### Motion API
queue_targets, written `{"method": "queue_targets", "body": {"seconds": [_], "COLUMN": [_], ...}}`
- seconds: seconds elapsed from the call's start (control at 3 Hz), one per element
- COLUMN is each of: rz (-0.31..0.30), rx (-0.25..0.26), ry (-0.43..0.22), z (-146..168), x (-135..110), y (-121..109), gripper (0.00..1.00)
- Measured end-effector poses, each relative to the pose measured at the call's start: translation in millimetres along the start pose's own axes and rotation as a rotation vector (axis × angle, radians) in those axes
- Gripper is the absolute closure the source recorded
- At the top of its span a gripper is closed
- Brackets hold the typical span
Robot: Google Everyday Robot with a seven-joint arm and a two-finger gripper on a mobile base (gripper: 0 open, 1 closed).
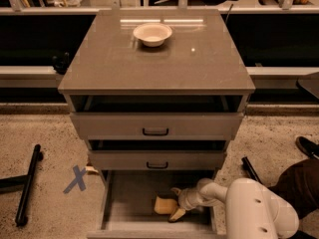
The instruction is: Pick sponge from bottom drawer and place on counter
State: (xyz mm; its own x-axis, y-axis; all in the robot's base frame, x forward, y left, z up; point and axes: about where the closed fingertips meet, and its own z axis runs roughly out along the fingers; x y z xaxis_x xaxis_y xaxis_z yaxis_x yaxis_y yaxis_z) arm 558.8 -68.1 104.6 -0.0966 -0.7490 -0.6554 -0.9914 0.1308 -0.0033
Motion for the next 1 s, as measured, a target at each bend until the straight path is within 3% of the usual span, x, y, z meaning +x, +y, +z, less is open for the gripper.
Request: {"method": "queue_targets", "body": {"seconds": [1.0], "rz": [-0.075], "rx": [0.049], "ry": [-0.033], "z": [-31], "x": [-26], "y": [8], "gripper": [0.89]}}
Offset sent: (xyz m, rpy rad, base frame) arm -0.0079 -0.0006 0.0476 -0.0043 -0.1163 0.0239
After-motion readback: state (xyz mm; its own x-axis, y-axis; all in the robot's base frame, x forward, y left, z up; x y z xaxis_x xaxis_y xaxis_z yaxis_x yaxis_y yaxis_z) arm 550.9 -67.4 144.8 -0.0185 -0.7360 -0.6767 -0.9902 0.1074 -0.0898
